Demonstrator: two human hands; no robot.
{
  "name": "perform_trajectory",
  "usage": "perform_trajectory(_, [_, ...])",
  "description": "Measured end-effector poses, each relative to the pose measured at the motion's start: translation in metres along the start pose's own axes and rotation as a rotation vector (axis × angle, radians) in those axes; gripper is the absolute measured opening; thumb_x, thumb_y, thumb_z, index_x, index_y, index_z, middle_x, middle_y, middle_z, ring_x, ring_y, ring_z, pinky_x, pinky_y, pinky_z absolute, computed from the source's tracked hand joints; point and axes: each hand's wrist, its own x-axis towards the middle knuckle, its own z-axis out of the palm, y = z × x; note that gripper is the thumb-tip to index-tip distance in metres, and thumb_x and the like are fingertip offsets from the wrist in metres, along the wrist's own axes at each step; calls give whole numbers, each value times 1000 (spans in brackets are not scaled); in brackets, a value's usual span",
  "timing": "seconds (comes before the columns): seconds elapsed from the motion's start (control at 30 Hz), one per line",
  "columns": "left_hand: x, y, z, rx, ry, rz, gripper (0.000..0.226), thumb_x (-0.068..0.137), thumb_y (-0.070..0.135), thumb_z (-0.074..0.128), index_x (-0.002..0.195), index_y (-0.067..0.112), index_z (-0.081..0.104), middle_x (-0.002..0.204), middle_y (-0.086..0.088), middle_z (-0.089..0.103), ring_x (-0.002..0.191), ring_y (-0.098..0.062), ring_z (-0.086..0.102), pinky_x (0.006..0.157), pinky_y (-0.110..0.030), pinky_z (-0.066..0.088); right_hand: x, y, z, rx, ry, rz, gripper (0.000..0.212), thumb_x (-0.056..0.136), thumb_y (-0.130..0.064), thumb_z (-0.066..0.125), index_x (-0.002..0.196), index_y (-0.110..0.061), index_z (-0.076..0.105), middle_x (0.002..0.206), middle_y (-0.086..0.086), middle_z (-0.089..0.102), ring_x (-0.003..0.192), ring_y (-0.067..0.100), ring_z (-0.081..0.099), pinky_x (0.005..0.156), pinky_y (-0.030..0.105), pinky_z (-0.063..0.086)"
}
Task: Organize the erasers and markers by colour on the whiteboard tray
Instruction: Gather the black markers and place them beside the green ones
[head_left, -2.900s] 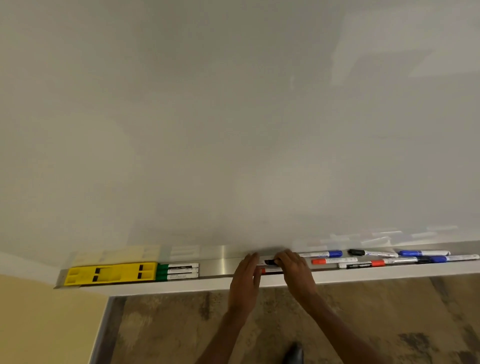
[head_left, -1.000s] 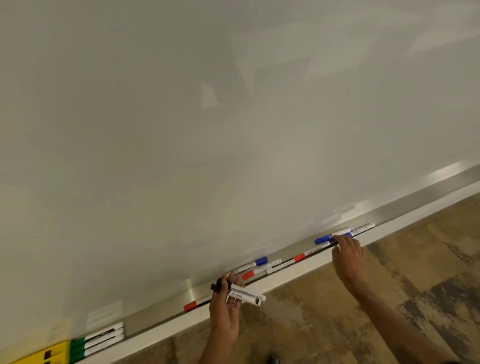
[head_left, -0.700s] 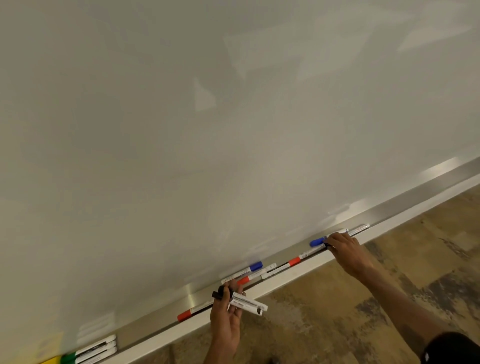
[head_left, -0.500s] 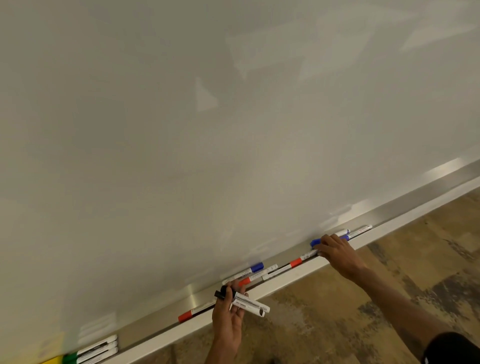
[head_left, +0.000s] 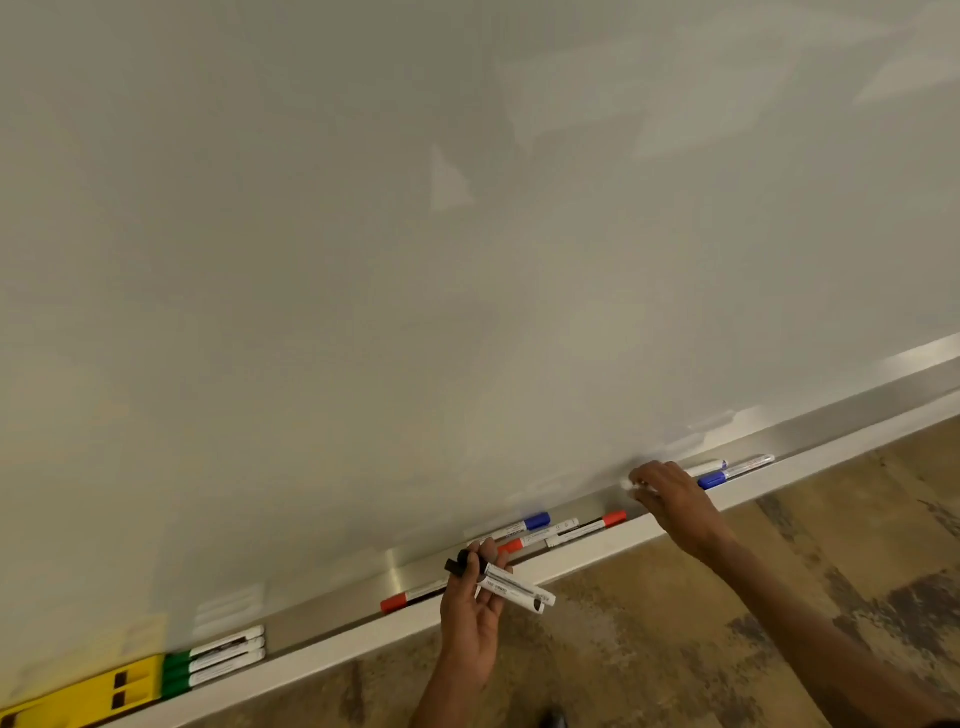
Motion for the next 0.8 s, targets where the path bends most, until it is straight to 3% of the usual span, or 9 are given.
perform_trajectory(0.13, [-4, 4, 2, -50, 26, -14, 34, 93, 11, 54, 124, -4, 56, 118, -21, 67, 119, -36, 59, 98, -48, 50, -12, -60, 6, 516, 191, 229, 23, 91, -17, 64, 109, -26, 53, 104, -9, 64, 90, 7, 66, 75, 20, 54])
perform_trajectory(0.2, [-6, 8, 1, -47, 34, -9, 34, 93, 12, 55, 124, -3, 57, 119, -20, 67, 118, -36, 59, 96, -48, 51, -22, -93, 17, 762, 160, 278, 26, 90, -16, 65, 109, -30, 54, 102, -8, 67, 90, 7, 68, 73, 24, 58])
perform_trajectory(0.33, [-7, 19, -3, -36, 50, 28, 34, 90, 11, 60, 121, -3, 61, 113, -18, 71, 102, -30, 69, 83, -40, 60, -43, -150, 52, 1029, 66, 383, 7, 89, -21, 67, 95, -24, 69, 91, 3, 75, 86, 19, 71, 73, 28, 56])
perform_trajectory(0.47, [-8, 30, -14, -112, 120, 70, 38, 92, 11, 59, 125, -6, 55, 105, -20, 69, 86, -26, 73, 72, -33, 62, -53, -189, 82, 1155, -19, 471, 6, 88, -20, 68, 93, -21, 72, 90, 8, 77, 86, 23, 73, 78, 33, 56])
perform_trajectory(0.8, [-22, 74, -54, -192, 232, 212, 30, 91, 7, 59, 121, 0, 60, 101, -12, 74, 87, -21, 73, 73, -31, 61, -53, -236, 122, 1244, -311, 502, 14, 87, -21, 71, 100, -15, 72, 98, 15, 70, 89, 30, 71, 71, 41, 62])
